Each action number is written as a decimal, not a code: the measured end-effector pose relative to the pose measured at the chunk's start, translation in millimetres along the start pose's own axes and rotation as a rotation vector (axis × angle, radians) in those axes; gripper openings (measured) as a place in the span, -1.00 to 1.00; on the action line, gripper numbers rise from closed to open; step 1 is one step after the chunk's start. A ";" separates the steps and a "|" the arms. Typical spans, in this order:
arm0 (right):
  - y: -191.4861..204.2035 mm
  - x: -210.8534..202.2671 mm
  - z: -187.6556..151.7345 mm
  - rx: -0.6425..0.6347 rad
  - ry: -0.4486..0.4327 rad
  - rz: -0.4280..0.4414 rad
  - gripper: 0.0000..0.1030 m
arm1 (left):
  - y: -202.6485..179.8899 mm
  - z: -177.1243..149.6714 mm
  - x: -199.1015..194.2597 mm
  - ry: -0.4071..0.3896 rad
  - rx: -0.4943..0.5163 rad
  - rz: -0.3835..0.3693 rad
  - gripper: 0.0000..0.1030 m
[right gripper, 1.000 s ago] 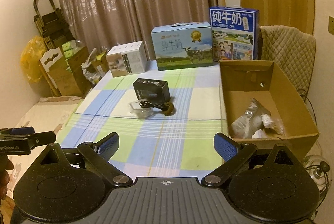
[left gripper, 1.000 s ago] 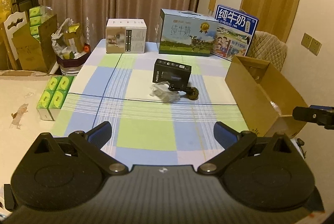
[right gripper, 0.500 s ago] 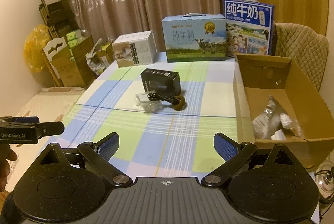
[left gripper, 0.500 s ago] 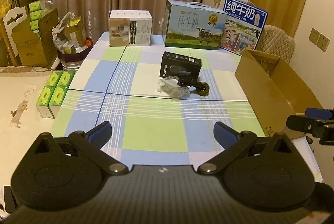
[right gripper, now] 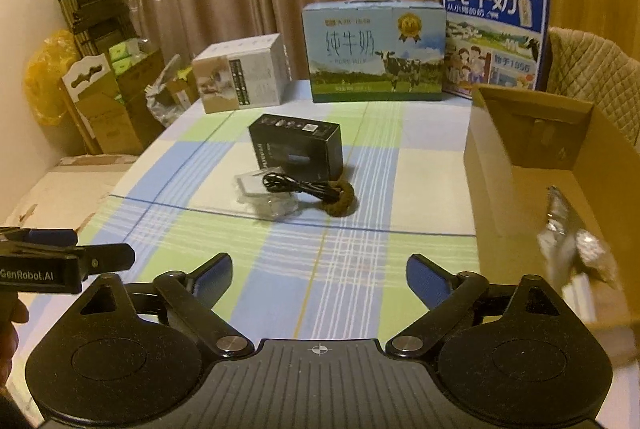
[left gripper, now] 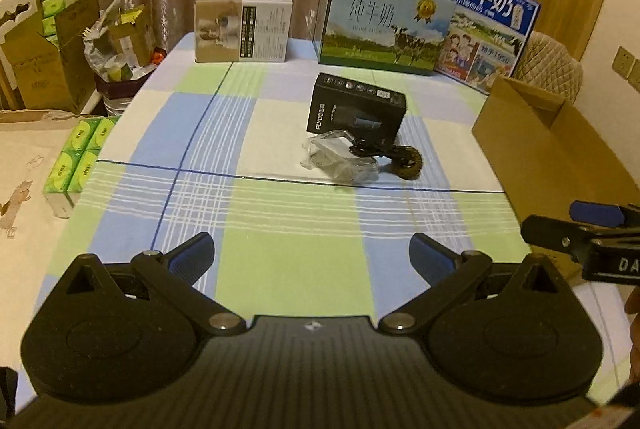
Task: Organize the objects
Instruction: 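Grasp the black coiled cable with the right gripper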
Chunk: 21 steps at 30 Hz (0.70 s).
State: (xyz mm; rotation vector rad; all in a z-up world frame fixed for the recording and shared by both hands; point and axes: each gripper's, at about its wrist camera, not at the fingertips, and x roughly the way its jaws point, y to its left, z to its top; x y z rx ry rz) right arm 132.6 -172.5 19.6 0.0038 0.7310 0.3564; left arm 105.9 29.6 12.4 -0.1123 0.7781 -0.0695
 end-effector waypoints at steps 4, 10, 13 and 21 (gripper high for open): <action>-6.5 41.4 9.1 -0.027 0.030 -0.012 0.53 | 4.0 11.5 35.8 0.018 0.003 0.005 0.98; -19.0 91.0 22.2 -0.027 0.033 -0.011 0.26 | 7.1 36.8 81.1 0.019 0.024 0.014 0.98; -15.2 111.1 24.9 -0.105 0.038 -0.007 0.19 | 7.3 46.8 104.6 0.032 0.055 0.022 0.98; 6.4 157.5 18.0 -0.480 0.002 -0.020 -0.14 | 13.6 63.5 144.4 0.056 0.112 0.001 0.98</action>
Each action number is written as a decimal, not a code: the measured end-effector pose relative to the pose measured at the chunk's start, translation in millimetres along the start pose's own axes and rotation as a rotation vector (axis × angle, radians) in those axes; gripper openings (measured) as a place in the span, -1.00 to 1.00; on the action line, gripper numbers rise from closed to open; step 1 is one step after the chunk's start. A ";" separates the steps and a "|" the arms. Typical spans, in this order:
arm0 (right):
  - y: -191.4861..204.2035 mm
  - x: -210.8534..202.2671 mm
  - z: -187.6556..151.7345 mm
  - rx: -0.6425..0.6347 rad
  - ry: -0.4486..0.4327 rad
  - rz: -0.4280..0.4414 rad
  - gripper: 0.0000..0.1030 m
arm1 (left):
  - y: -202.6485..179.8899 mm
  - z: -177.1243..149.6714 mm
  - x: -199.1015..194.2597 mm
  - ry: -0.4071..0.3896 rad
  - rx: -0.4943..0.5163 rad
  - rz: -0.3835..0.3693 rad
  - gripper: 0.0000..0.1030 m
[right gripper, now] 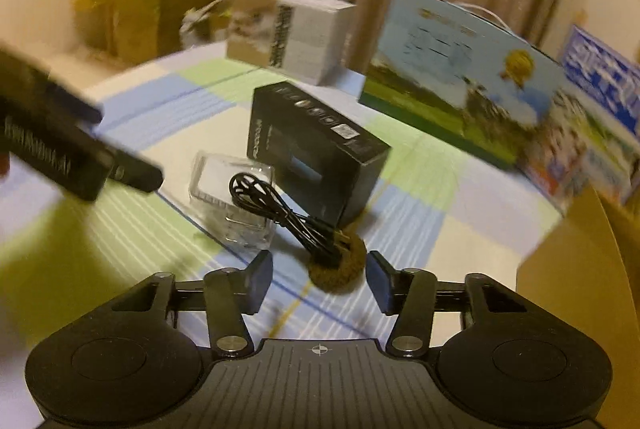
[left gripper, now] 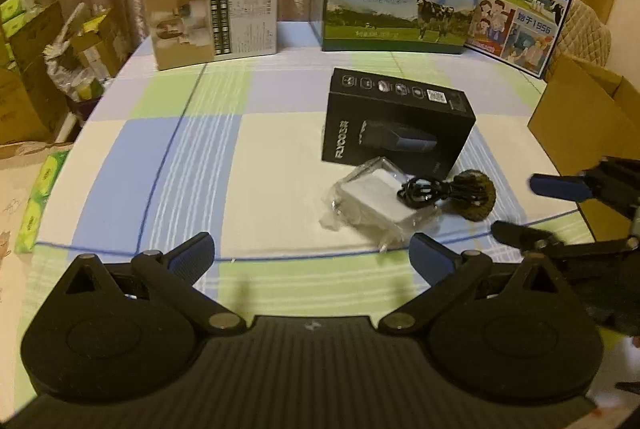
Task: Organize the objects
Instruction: 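Grasp the black coiled cable with the right gripper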
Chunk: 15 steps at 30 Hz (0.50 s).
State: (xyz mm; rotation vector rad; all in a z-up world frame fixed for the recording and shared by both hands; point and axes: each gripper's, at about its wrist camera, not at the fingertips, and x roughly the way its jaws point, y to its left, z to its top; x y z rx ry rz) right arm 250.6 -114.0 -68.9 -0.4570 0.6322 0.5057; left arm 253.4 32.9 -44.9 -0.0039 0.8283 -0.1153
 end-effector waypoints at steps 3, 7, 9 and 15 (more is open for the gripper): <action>10.1 14.4 -1.9 -0.123 0.003 -0.029 -0.25 | 2.1 6.0 7.7 0.006 0.020 -0.018 0.98; 25.2 28.5 -6.5 -0.292 -0.003 -0.070 -0.25 | 2.9 9.1 15.5 0.012 0.039 -0.014 0.98; 30.3 35.4 -7.6 -0.342 -0.007 -0.075 -0.25 | 5.2 8.5 18.4 0.021 0.029 -0.027 0.98; 37.0 50.4 -7.0 -0.417 -0.022 -0.097 -0.53 | 12.1 5.4 24.4 0.036 0.017 -0.027 0.98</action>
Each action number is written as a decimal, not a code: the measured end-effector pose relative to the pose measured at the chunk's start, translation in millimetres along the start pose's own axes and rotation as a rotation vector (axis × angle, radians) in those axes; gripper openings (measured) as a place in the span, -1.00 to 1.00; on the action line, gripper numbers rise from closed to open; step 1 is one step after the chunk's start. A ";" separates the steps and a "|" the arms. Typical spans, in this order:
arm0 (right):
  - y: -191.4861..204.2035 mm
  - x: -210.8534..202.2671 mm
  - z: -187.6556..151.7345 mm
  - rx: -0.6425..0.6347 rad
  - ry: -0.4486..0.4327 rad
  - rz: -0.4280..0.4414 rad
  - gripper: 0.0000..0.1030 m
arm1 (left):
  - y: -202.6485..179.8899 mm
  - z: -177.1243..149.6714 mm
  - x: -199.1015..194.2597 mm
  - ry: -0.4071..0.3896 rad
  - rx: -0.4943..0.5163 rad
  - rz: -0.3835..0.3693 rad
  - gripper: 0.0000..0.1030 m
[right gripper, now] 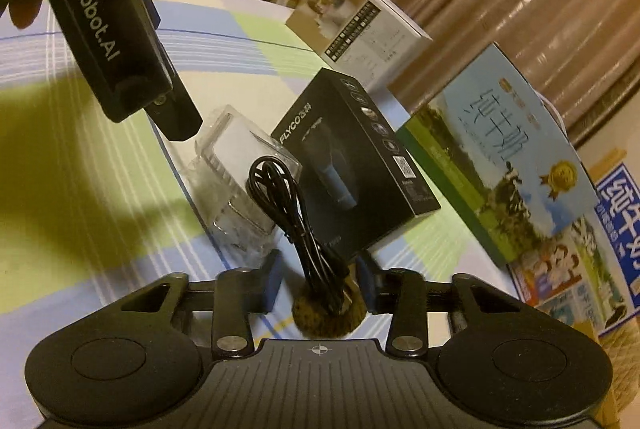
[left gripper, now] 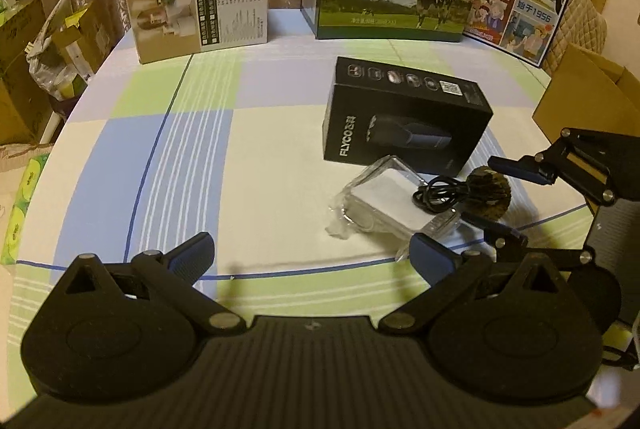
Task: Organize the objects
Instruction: 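Grasp the black coiled cable with the right gripper, then grasp the clear plastic case with left gripper while right gripper holds the cable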
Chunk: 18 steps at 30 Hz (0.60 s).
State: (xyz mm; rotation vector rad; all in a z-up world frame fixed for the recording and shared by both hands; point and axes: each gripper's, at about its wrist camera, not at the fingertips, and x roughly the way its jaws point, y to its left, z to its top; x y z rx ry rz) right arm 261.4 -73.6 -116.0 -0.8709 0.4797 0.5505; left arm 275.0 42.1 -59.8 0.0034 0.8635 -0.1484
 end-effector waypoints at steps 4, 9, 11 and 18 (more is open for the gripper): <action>-9.8 -7.7 0.6 0.061 -0.020 0.008 -0.63 | 1.2 0.7 2.6 -0.002 -0.006 -0.014 0.98; -53.6 -22.5 -3.1 0.380 0.025 0.062 -0.65 | -7.7 3.7 7.6 -0.022 0.023 -0.068 0.98; -69.8 -27.7 -9.5 0.518 0.065 0.103 -0.66 | -15.3 4.5 11.9 -0.034 0.064 -0.081 0.98; -99.7 -34.4 -38.1 0.829 0.217 0.214 -0.67 | -41.9 7.5 30.1 -0.053 0.191 -0.119 0.98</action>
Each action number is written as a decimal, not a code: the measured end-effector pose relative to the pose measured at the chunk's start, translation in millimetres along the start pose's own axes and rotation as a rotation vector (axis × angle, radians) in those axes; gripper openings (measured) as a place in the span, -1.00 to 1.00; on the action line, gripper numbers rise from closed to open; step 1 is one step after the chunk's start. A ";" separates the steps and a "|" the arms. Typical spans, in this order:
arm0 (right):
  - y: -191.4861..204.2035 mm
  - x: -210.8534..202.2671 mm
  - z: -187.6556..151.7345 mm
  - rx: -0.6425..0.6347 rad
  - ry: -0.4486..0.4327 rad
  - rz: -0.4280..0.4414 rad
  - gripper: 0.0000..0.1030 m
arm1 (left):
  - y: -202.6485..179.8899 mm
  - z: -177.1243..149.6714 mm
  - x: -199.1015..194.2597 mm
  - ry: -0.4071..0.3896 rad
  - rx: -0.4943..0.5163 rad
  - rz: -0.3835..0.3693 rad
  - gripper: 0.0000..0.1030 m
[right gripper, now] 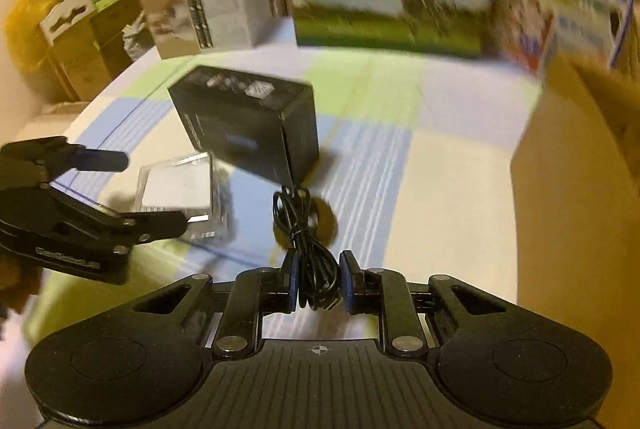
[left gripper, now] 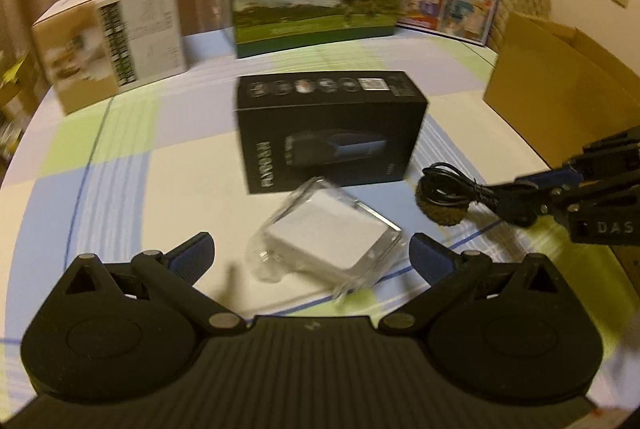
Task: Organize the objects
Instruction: 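Grasp the clear plastic case with left gripper while right gripper holds the cable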
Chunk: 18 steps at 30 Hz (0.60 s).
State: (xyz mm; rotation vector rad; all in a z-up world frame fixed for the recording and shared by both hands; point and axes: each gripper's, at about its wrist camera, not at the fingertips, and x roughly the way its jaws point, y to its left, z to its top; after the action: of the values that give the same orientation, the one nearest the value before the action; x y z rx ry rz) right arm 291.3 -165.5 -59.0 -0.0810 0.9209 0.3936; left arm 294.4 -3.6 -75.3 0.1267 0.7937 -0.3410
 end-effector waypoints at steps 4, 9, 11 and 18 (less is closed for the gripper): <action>-1.7 -0.1 -8.3 0.008 0.050 0.002 -0.67 | -8.9 2.7 9.3 -0.010 0.056 0.003 0.97; -1.6 6.3 -13.9 -0.017 0.050 0.026 -0.66 | -12.6 3.0 17.4 0.004 0.094 0.005 0.81; -0.9 6.9 -14.8 -0.026 0.044 0.029 -0.54 | -11.8 2.9 20.2 0.009 0.095 0.003 0.82; 1.6 15.2 -11.5 -0.050 -0.005 0.052 -0.02 | -13.3 3.3 23.4 -0.002 0.110 0.006 0.82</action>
State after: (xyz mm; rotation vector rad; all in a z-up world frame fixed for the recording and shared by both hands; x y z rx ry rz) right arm 290.2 -162.2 -77.9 -0.1015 0.9098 0.4648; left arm 307.2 -22.8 -89.6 0.2321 0.7728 -0.3794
